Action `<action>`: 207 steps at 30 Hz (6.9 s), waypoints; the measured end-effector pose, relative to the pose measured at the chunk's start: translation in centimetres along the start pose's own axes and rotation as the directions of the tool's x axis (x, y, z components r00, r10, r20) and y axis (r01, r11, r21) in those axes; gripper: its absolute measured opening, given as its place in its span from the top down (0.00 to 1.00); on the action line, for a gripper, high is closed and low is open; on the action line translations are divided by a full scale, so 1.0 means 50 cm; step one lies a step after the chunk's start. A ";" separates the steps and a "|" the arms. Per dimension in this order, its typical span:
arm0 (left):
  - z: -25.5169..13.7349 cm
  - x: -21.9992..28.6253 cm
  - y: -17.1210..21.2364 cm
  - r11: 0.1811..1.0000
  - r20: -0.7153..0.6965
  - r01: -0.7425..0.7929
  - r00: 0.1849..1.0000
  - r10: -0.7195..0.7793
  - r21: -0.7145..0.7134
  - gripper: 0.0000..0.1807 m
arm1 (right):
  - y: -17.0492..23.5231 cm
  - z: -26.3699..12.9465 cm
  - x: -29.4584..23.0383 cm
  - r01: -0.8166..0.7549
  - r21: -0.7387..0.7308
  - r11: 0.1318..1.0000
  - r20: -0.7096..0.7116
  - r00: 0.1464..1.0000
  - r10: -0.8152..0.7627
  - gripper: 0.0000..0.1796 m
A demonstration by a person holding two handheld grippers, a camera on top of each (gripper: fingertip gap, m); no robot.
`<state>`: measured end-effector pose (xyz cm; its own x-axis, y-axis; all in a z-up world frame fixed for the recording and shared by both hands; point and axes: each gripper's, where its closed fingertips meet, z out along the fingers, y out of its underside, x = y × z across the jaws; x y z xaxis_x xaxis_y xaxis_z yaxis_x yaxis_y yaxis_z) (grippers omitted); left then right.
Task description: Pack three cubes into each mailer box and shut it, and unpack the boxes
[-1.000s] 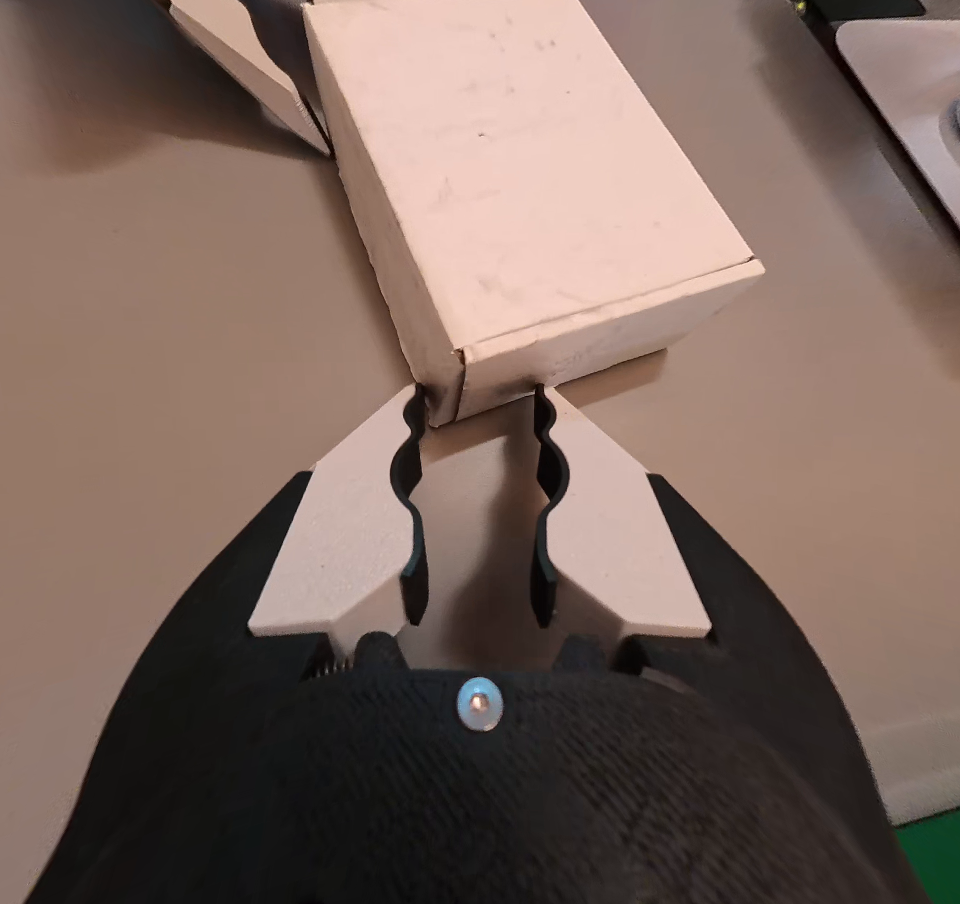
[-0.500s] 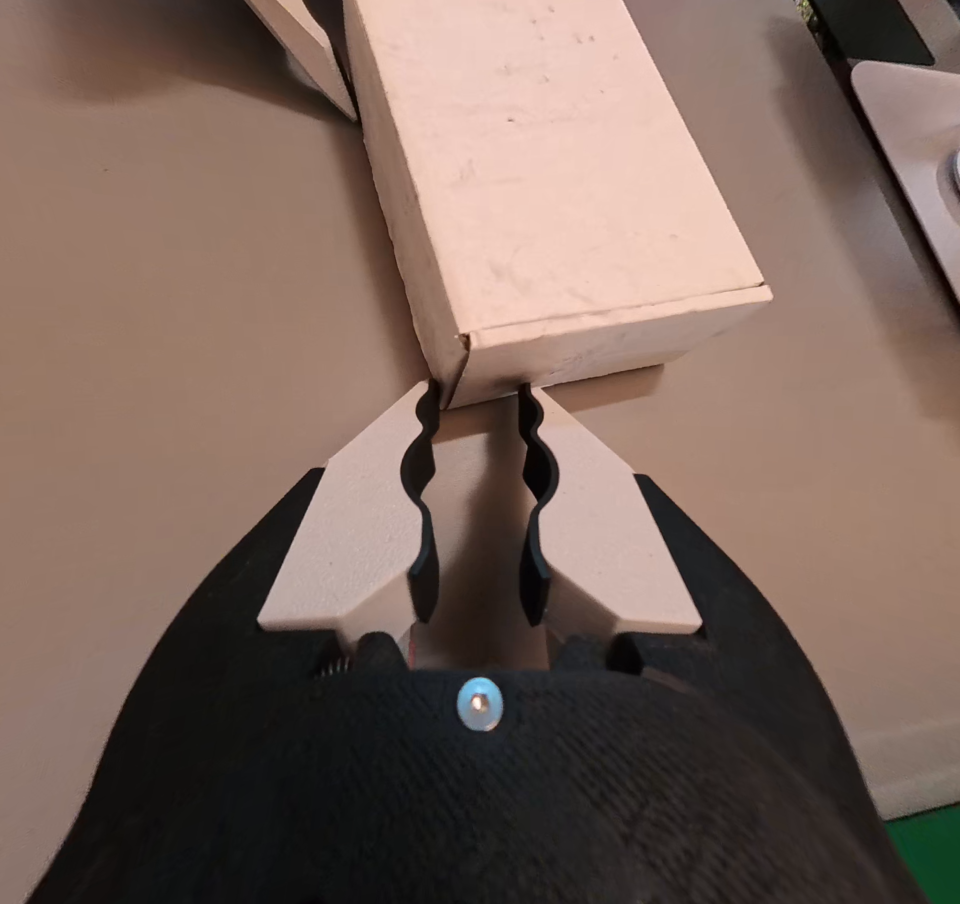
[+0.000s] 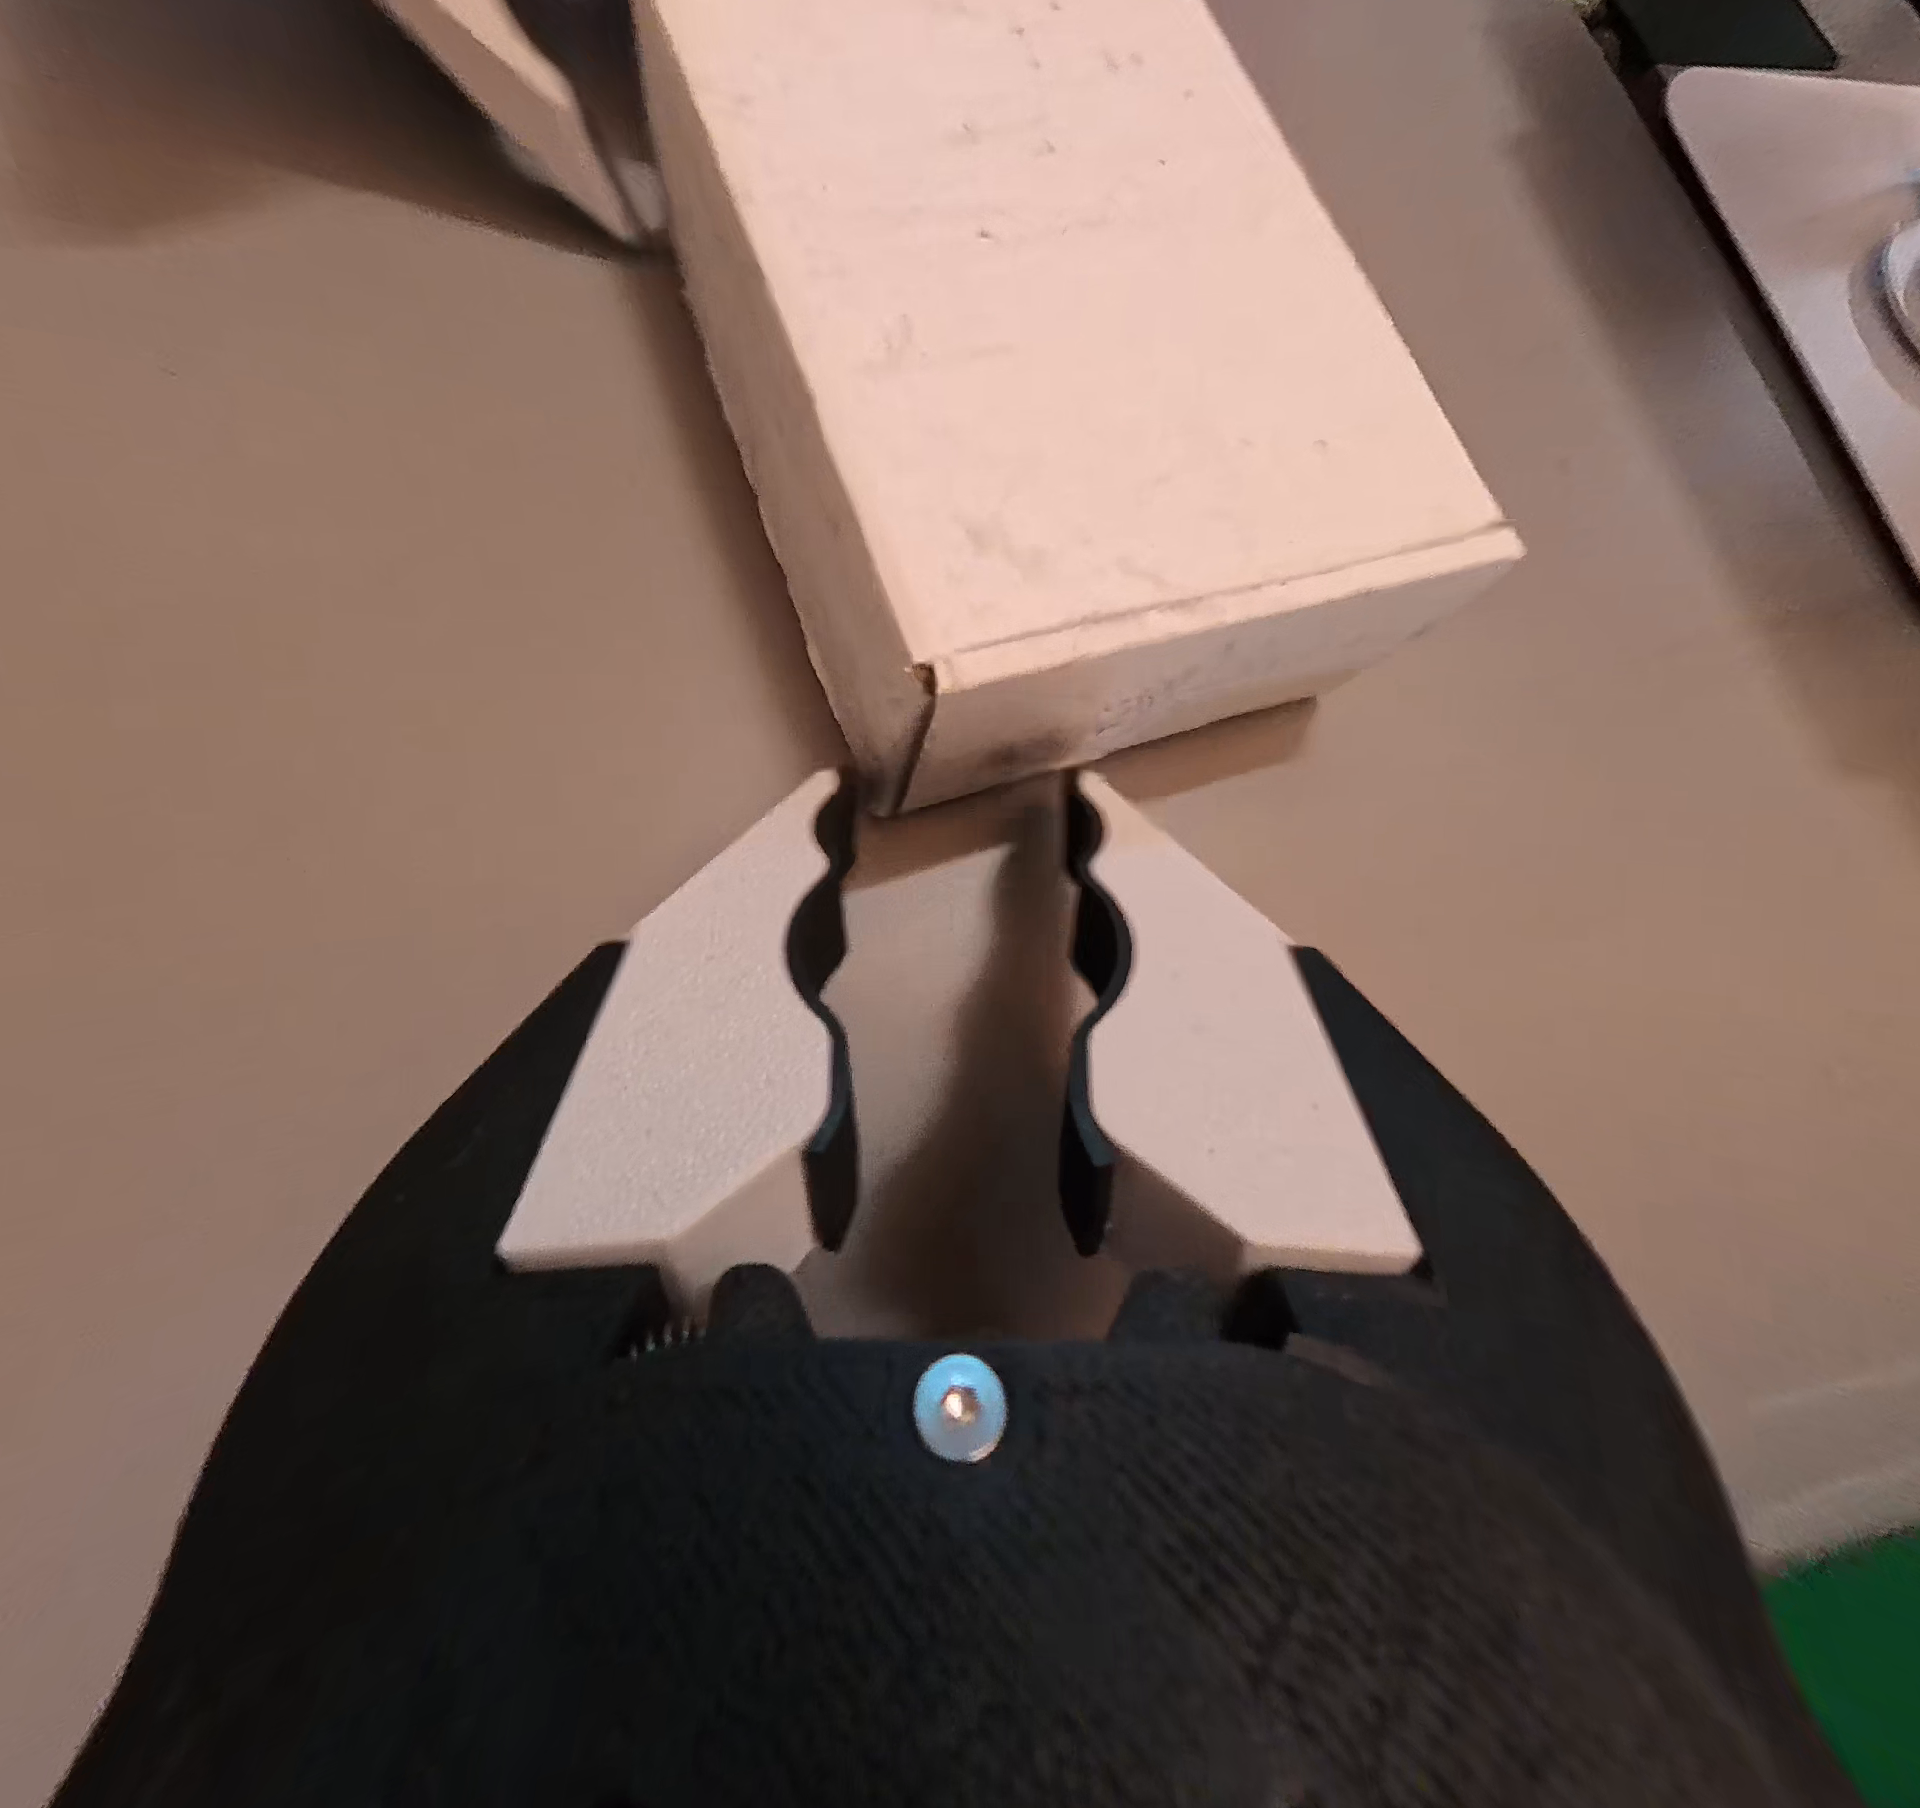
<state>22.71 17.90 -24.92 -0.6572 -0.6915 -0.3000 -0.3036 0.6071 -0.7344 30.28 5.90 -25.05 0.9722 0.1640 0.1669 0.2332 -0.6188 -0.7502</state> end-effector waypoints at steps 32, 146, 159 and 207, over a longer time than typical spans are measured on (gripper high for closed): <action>-0.133 0.040 -0.031 0.929 0.119 0.264 0.946 -0.301 0.258 0.49 | -0.169 -0.083 0.127 0.429 -0.575 0.697 0.286 0.903 -0.320 0.30; 0.040 0.229 -0.146 0.836 -0.176 0.014 0.975 -0.132 -0.549 0.27 | -0.023 -0.178 -0.164 0.203 0.024 0.979 -0.131 0.972 -0.198 0.41; -0.005 0.132 -0.208 0.979 -0.267 0.177 0.943 -0.197 -0.095 1.00 | -0.042 -0.174 -0.176 0.344 -0.024 0.939 -0.159 0.926 -0.344 0.46; -0.103 0.137 -0.084 0.858 0.383 -0.466 0.849 0.364 0.216 0.36 | -0.061 -0.100 -0.146 0.602 -0.234 0.763 -0.041 0.778 -0.627 0.62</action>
<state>15.93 12.60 -20.75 -0.4040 -0.5161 -0.7553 0.1946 0.7582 -0.6223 22.57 2.73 -20.77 0.6114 0.4837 0.6262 0.7681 -0.5532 -0.3226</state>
